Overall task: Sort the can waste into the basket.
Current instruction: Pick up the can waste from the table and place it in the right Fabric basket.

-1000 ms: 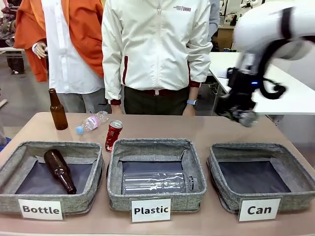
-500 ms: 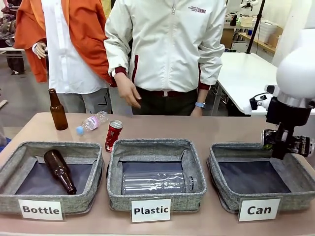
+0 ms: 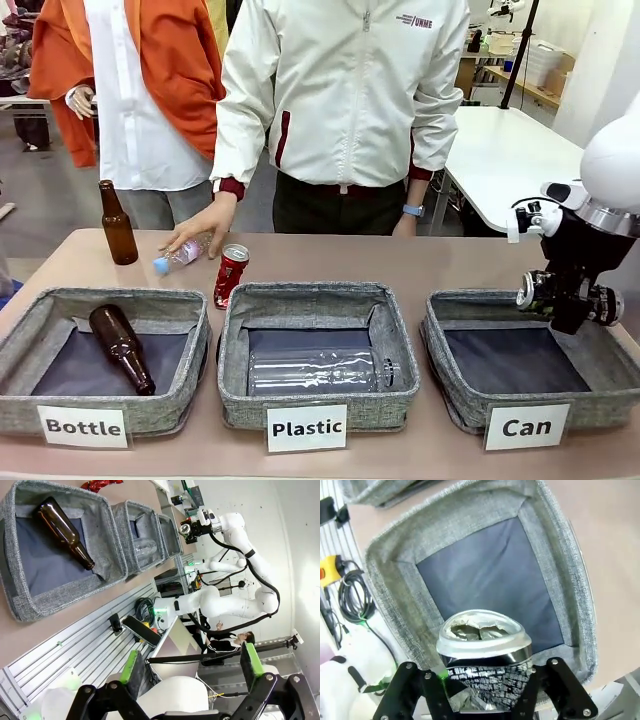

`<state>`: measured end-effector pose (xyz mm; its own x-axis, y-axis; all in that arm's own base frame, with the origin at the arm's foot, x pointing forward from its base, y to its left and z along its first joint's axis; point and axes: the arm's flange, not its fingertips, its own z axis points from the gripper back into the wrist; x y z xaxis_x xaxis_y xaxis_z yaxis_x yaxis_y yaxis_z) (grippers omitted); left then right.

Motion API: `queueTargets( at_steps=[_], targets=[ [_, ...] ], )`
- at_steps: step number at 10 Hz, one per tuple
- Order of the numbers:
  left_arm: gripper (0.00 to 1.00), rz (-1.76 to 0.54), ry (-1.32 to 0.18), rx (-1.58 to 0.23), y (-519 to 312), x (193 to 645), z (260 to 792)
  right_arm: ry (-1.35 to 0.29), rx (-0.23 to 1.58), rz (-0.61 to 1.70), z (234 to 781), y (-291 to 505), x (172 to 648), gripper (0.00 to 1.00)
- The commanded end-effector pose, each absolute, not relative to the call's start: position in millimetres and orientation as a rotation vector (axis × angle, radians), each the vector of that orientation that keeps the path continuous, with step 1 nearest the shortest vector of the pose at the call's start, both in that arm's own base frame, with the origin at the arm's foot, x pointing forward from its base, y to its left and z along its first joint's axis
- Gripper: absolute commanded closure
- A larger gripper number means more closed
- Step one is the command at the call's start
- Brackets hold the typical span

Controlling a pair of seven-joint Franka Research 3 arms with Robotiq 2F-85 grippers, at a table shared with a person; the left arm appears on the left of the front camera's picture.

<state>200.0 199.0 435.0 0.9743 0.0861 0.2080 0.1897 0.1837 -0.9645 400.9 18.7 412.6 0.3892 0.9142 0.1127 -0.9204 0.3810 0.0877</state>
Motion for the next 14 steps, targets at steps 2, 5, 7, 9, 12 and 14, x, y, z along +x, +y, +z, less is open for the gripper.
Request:
queueTargets(
  at_steps=[2,5,7,9,12,14],
  targets=[
    [0.0,-0.079,-0.25,-1.408,199,200,437,-0.069,0.163,1.2,411,22,407,0.0],
    [0.0,-0.079,-0.25,-1.408,199,200,437,-0.068,0.158,1.197,411,20,407,0.0],
    [0.0,-0.079,-0.25,-1.408,199,200,437,-0.063,0.175,1.144,411,24,409,0.0],
    [0.0,-0.079,-0.25,-1.408,199,200,437,-0.072,0.4,0.946,423,22,409,0.0],
    [0.0,-0.079,-0.25,-1.408,199,200,437,-0.133,0.936,0.248,450,9,398,0.0],
    [0.0,-0.079,-0.25,-1.408,199,200,437,-0.096,1.367,0.061,457,-14,397,0.0]
  ],
)
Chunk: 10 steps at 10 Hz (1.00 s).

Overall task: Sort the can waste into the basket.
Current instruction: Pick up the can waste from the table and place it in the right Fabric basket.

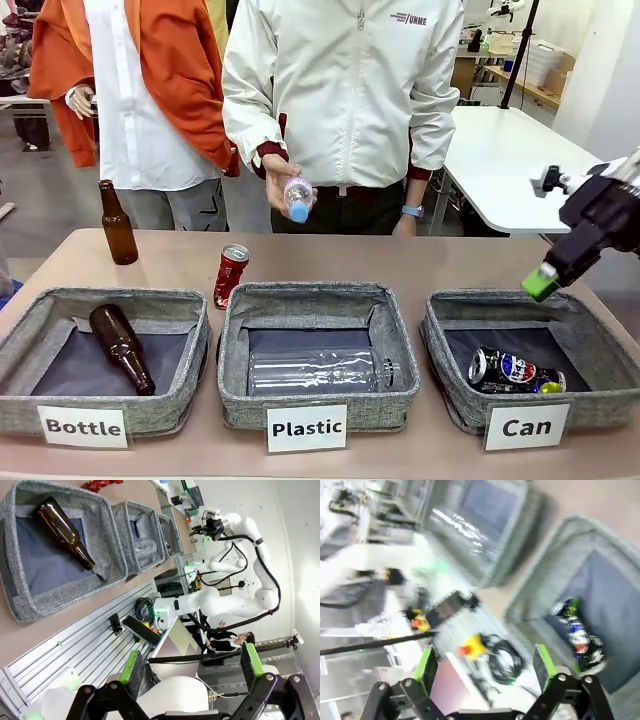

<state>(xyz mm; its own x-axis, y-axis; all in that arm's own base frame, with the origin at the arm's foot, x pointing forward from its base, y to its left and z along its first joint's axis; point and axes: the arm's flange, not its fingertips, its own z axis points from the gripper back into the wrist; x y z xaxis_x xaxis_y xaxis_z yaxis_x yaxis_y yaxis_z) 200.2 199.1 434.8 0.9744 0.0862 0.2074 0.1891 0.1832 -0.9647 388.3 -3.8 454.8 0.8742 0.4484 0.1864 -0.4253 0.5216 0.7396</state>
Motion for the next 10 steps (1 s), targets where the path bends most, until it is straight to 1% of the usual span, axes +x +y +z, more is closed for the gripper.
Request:
queueTargets(
  at_steps=[1,2,3,5,6,7,10],
  targets=[
    [0.0,-0.079,-0.25,-1.408,199,200,437,-0.12,1.522,-0.039,456,-34,392,0.0],
    [0.0,-0.079,-0.25,-1.408,199,200,437,-0.138,1.632,-0.104,452,-52,387,0.0],
    [0.0,-0.079,-0.25,-1.408,199,200,437,-0.144,1.711,-0.121,445,-70,382,0.0],
    [0.0,-0.079,-0.25,-1.408,199,200,437,-0.215,1.782,-0.239,427,-95,378,0.0],
    [0.0,-0.079,-0.25,-1.408,199,200,437,-0.232,1.746,-0.294,423,-94,383,0.0],
    [0.0,-0.079,-0.25,-1.408,199,200,437,-0.04,1.537,0.029,429,-100,375,0.0],
    [0.0,-0.079,-0.25,-1.408,199,200,437,-0.04,1.537,0.029,429,-100,375,0.0]
  ],
)
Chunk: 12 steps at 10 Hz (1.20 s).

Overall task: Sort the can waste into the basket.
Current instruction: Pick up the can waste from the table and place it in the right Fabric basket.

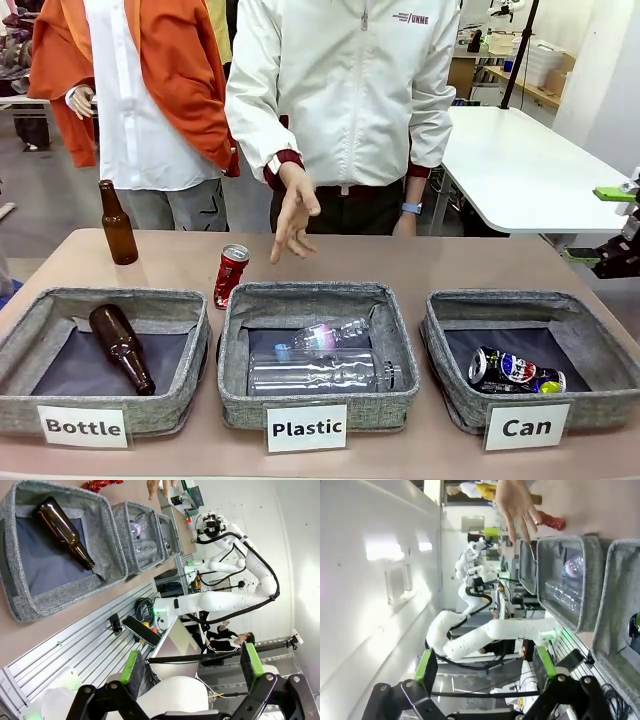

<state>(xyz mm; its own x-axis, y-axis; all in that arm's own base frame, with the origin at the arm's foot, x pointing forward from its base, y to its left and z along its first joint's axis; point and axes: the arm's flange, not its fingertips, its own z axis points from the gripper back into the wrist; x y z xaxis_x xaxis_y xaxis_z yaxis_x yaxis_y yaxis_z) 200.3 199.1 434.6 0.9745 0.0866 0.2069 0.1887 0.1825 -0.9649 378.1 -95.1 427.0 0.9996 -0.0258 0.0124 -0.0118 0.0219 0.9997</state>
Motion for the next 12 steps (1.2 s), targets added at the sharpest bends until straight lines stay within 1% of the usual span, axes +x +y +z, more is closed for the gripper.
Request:
queueTargets(
  at_steps=[1,10,11,12],
  targets=[
    [0.0,-0.079,-0.25,-1.408,199,200,437,-0.04,1.537,0.029,429,-100,375,0.0],
    [0.0,-0.079,-0.25,-1.408,199,200,437,-0.04,1.537,0.029,429,-100,375,0.0],
    [0.0,-0.073,-0.235,-1.389,199,200,435,-0.04,1.537,0.029,429,-100,375,0.0],
    [0.0,-0.114,-0.296,-1.271,174,231,454,-0.04,1.537,0.029,429,-100,375,0.0]
  ],
)
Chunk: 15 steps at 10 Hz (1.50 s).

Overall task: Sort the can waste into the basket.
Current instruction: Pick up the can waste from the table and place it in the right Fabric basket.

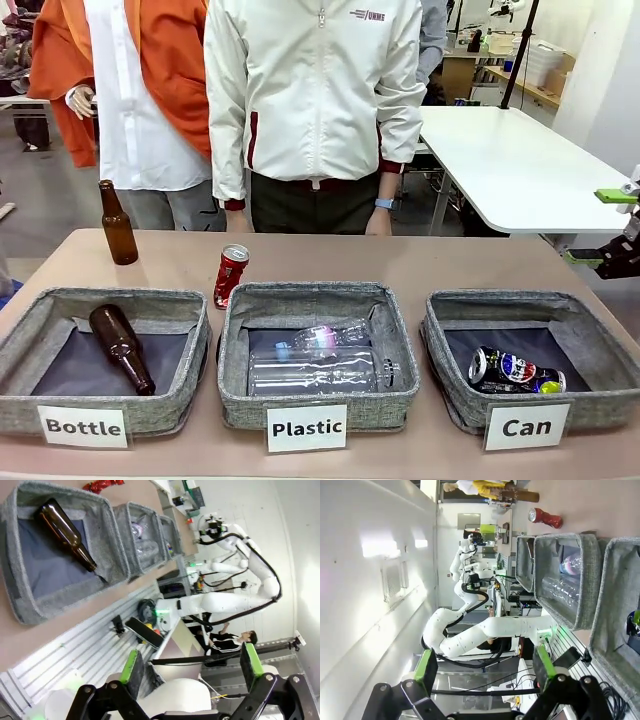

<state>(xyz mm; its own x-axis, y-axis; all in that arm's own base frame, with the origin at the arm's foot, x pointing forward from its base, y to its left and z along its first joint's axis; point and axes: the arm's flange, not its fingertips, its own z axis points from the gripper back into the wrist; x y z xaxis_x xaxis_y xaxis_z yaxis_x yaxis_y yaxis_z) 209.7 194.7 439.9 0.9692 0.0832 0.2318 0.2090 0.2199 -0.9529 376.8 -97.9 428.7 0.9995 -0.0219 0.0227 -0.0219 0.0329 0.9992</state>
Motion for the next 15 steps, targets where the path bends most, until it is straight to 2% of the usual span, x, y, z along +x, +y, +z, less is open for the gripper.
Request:
queueTargets(
  at_steps=[1,3,4,5,6,10,11,14,15],
  targets=[
    [0.0,-0.188,-0.3,-1.192,143,264,471,-0.04,1.537,0.029,429,-100,375,0.0],
    [0.0,-0.281,-0.298,-1.013,70,323,481,-0.04,1.537,0.029,429,-100,375,0.0],
    [0.0,-0.389,-0.317,-0.914,36,335,473,-0.04,1.537,0.029,429,-100,375,0.0],
    [0.0,-0.435,-0.44,-0.802,15,338,466,-0.04,1.537,0.029,429,-100,375,0.0],
    [0.0,-0.344,-0.298,-1.01,54,322,490,-0.04,1.537,0.029,429,-100,375,0.0],
    [0.0,-0.375,-0.318,-0.971,44,328,484,-0.04,1.537,0.029,429,-100,375,0.0],
    [0.0,-0.424,-0.502,-0.842,38,342,483,-0.04,1.537,0.029,429,-100,375,0.0],
    [0.0,-1.034,-0.957,-0.681,20,354,466,-0.04,1.537,0.029,429,-100,375,0.0],
    [0.0,-1.112,-1.0,-0.707,19,360,461,-0.04,1.537,0.029,429,-100,375,0.0]
  ],
)
